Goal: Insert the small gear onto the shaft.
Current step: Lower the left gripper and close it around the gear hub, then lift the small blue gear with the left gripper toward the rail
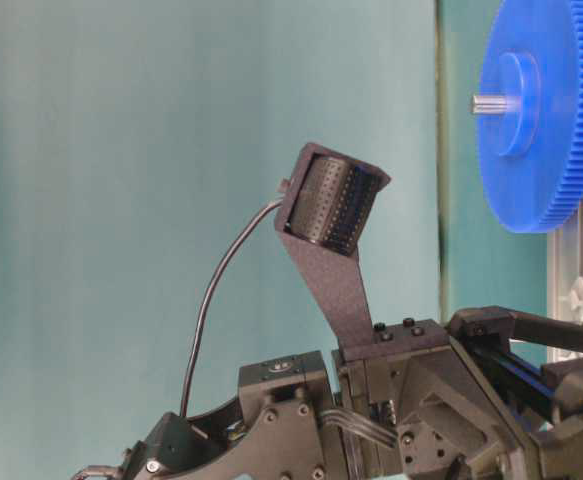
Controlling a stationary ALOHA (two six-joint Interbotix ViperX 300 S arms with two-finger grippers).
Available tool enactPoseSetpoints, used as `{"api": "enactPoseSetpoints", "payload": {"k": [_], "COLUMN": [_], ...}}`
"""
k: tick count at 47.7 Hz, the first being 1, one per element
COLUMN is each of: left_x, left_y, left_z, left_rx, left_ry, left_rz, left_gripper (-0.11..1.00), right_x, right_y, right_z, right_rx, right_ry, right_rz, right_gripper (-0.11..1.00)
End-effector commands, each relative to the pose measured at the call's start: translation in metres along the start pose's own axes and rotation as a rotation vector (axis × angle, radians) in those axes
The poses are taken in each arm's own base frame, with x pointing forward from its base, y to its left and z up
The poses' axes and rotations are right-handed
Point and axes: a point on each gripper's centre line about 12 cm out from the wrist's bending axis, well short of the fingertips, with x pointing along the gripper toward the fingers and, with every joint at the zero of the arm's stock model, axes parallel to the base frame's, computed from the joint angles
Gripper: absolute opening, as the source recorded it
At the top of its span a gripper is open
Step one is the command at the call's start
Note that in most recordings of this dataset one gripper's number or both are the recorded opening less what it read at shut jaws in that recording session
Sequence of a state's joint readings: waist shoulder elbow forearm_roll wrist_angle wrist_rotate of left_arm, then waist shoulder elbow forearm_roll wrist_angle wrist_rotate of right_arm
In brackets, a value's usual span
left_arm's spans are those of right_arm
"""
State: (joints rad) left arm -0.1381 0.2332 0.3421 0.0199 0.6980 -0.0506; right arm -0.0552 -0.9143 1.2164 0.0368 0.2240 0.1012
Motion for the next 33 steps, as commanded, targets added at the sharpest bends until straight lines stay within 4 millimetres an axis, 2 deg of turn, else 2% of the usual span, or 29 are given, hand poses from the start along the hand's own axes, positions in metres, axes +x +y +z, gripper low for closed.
{"api": "enactPoseSetpoints", "payload": {"k": [1,33], "left_x": [-0.0104,-0.0058], "left_y": [-0.0012,0.0017], "left_z": [0.0081,0.0128], "left_rx": [0.005,-0.007], "left_ry": [-0.04,-0.046], "left_rz": [0.0,0.001], "left_gripper": [0.93,0.93], "right_x": [-0.0001,-0.0001], "right_y": [0.0003,0.0003], "right_z": [0.0041,0.0043], "right_rx": [0.011,0.011], "right_ry": [-0.012,-0.014], "right_rz": [0.001,0.001], "right_gripper": [0.03,0.03]}}
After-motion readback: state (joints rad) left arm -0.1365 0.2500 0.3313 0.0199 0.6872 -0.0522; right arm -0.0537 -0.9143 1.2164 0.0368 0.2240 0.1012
